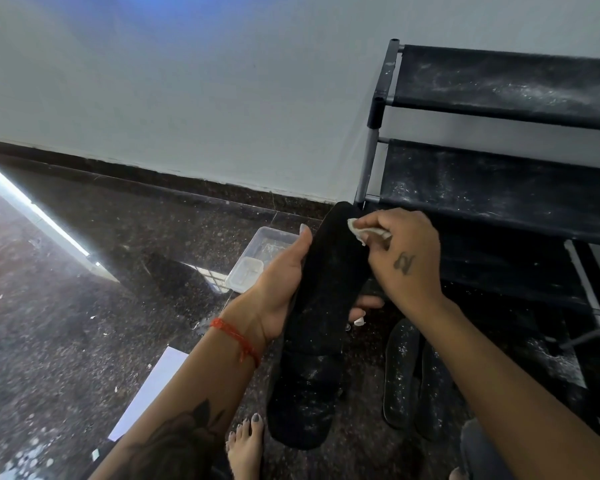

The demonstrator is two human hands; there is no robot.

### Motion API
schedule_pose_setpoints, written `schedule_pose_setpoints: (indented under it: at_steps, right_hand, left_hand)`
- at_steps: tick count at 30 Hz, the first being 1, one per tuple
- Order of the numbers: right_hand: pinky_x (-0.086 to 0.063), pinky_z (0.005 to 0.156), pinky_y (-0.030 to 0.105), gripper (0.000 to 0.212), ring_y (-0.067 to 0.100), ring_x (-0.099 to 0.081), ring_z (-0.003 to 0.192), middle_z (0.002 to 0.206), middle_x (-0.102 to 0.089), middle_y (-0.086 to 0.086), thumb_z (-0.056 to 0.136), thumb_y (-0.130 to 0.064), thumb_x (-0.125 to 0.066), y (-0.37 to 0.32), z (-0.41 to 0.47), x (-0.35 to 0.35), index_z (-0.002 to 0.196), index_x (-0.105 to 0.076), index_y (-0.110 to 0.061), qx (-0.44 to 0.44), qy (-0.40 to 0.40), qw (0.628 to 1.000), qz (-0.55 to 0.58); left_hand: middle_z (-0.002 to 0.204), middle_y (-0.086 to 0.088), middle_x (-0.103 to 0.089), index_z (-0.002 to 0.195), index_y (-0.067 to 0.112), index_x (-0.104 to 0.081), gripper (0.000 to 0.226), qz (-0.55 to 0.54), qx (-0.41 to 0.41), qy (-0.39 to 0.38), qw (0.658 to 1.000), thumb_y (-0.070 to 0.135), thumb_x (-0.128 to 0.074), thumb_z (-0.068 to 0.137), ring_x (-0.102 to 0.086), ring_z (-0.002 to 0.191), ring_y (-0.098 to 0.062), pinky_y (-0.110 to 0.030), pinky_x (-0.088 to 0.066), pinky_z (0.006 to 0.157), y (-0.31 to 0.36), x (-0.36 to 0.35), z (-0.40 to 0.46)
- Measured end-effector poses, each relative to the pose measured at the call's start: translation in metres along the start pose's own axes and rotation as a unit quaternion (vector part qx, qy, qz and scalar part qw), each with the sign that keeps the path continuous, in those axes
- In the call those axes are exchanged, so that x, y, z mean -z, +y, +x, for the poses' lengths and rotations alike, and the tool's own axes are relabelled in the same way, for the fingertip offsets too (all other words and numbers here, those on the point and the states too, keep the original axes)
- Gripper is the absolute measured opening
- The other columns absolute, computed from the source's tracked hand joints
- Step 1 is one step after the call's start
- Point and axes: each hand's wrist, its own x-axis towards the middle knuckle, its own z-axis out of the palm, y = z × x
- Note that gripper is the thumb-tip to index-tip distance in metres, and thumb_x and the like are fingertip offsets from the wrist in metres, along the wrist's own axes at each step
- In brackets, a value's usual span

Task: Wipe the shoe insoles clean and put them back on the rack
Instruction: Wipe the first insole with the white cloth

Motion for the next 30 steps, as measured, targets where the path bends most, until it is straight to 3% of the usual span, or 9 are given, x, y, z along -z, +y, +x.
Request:
schedule_pose_setpoints:
  at_steps: [4,7,11,14,18,21,23,26,30]
  right_hand:
    - [-0.043,0.076,0.008,0.018,0.001,-0.06,0.085,0.091,-0.069,-0.005,0.079,-0.006,-0.069,-0.021,-0.008,-0.004,0.092,-0.073,-0.017,0.042,-0.041,0.994,0.093]
    - [-0.049,0.059,0.01,0.012,0.002,-0.062,0.075,0.085,-0.067,-0.006,0.082,-0.012,-0.069,-0.033,-0.015,0.003,0.092,-0.074,-0.018,0.089,-0.122,0.975,0.163]
    - [-0.049,0.052,0.012,0.01,0.003,-0.061,0.065,0.081,-0.067,-0.005,0.08,-0.009,-0.07,-0.024,-0.011,0.017,0.085,-0.076,-0.015,0.121,-0.235,0.958,0.116]
    - [-0.04,0.069,0.006,0.019,0.008,-0.063,0.075,0.085,-0.071,0.001,0.075,-0.001,-0.07,-0.01,-0.005,0.014,0.089,-0.075,-0.014,0.11,-0.147,0.983,0.011]
    - [-0.043,0.061,0.002,0.018,0.0,-0.06,0.072,0.088,-0.069,-0.002,0.08,-0.006,-0.069,-0.024,-0.014,0.003,0.094,-0.074,-0.016,0.052,-0.087,0.991,0.09]
    - [-0.043,0.049,0.003,0.015,0.001,-0.06,0.065,0.087,-0.066,-0.004,0.081,-0.008,-0.07,-0.037,-0.021,0.006,0.094,-0.074,-0.012,0.082,-0.186,0.964,0.172]
    - [-0.048,0.047,0.009,0.008,0.006,-0.062,0.064,0.083,-0.066,-0.001,0.082,-0.008,-0.069,-0.036,-0.019,0.013,0.086,-0.075,-0.01,0.09,-0.26,0.943,0.188]
    - [-0.052,0.054,0.014,0.018,0.008,-0.065,0.069,0.086,-0.068,0.0,0.079,0.003,-0.066,-0.025,-0.013,0.017,0.082,-0.076,-0.011,0.109,-0.283,0.948,0.099]
    - [-0.05,0.067,0.014,0.019,0.008,-0.064,0.076,0.085,-0.07,0.0,0.078,0.001,-0.065,-0.021,-0.014,0.011,0.085,-0.075,-0.014,0.102,-0.14,0.984,0.033]
  left_hand:
    - [0.09,-0.019,-0.07,0.095,0.012,-0.07,0.074,0.007,0.001,0.023,1.0,0.066,-0.018,0.094,-0.067,0.074,-0.033,-0.039,-0.057,0.063,-0.001,0.002,0.001]
    - [0.087,-0.02,-0.068,0.094,0.007,-0.069,0.081,0.016,-0.004,0.049,0.999,0.069,-0.017,0.091,-0.067,0.072,-0.03,-0.034,-0.057,0.064,0.002,0.006,0.001]
    - [0.077,-0.02,-0.067,0.089,0.004,-0.07,0.089,0.019,0.004,0.051,0.998,0.072,-0.013,0.088,-0.065,0.055,-0.029,-0.031,-0.057,0.05,0.004,0.008,0.003]
    - [0.086,-0.022,-0.068,0.107,0.007,-0.063,0.089,0.034,0.017,0.052,0.998,0.075,-0.009,0.085,-0.067,0.06,-0.03,-0.031,-0.057,0.053,0.001,0.007,0.005]
    - [0.109,-0.026,-0.064,0.112,0.008,-0.066,0.099,0.043,0.018,0.097,0.994,0.083,-0.011,0.078,-0.065,0.085,-0.037,-0.037,-0.056,0.064,-0.003,0.013,0.009]
    - [0.092,-0.021,-0.067,0.081,0.012,-0.077,0.095,0.065,-0.024,0.141,0.988,0.079,-0.01,0.082,-0.065,0.079,-0.029,-0.034,-0.053,0.071,0.0,0.02,0.011]
    - [0.068,-0.012,-0.068,0.067,0.017,-0.077,0.094,0.07,-0.047,0.133,0.988,0.073,-0.004,0.087,-0.066,0.061,-0.02,-0.026,-0.054,0.06,0.001,0.019,0.011]
    - [0.07,-0.016,-0.067,0.101,0.011,-0.068,0.097,0.062,-0.022,0.107,0.992,0.079,-0.003,0.079,-0.065,0.057,-0.025,-0.029,-0.055,0.051,0.0,0.015,0.009]
    - [0.104,-0.026,-0.064,0.126,0.014,-0.056,0.102,0.068,-0.009,0.106,0.992,0.086,-0.008,0.071,-0.065,0.076,-0.036,-0.037,-0.056,0.057,-0.004,0.016,0.011]
